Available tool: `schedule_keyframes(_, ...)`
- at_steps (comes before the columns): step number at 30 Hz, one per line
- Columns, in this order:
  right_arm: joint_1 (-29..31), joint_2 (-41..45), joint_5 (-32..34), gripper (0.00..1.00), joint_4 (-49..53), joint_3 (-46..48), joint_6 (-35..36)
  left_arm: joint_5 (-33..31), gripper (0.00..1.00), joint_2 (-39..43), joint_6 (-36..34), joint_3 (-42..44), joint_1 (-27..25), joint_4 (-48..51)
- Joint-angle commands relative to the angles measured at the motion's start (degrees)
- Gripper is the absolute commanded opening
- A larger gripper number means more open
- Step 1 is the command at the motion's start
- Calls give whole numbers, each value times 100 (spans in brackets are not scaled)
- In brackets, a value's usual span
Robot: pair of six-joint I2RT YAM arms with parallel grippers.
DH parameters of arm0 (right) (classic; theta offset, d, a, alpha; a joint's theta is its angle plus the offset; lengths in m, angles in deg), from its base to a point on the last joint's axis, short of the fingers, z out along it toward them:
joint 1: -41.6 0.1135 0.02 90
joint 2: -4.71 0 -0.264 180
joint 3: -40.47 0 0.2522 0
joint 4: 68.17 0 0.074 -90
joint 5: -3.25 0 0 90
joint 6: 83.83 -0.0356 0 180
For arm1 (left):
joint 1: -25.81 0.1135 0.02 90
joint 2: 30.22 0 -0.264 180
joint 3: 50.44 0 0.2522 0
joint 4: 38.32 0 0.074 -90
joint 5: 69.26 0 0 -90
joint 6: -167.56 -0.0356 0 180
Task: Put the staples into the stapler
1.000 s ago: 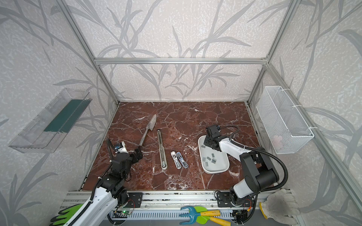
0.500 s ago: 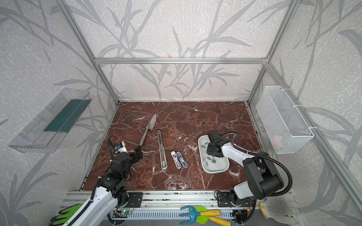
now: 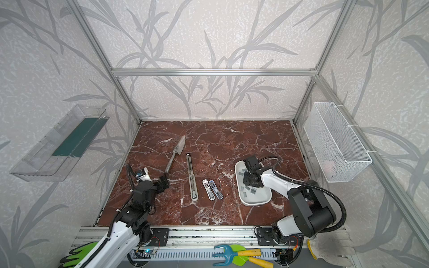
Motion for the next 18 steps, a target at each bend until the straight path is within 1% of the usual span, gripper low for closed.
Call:
schedule_keyframes(1, 123, -114, 206, 34, 668, -70, -252, -143, 99, 0, 30, -70, 1, -94)
schedule_keyframes(12, 172, 148, 333, 33, 871, 63, -416, -121, 99, -25, 23, -69, 5, -128)
schedule_keyframes(16, 168, 159, 427, 26, 885, 76, -491, -111, 99, -47, 22, -77, 2, -142)
schedule_keyframes(18, 168, 143, 498, 24, 892, 70, -551, -105, 99, -43, 26, -76, 5, -138)
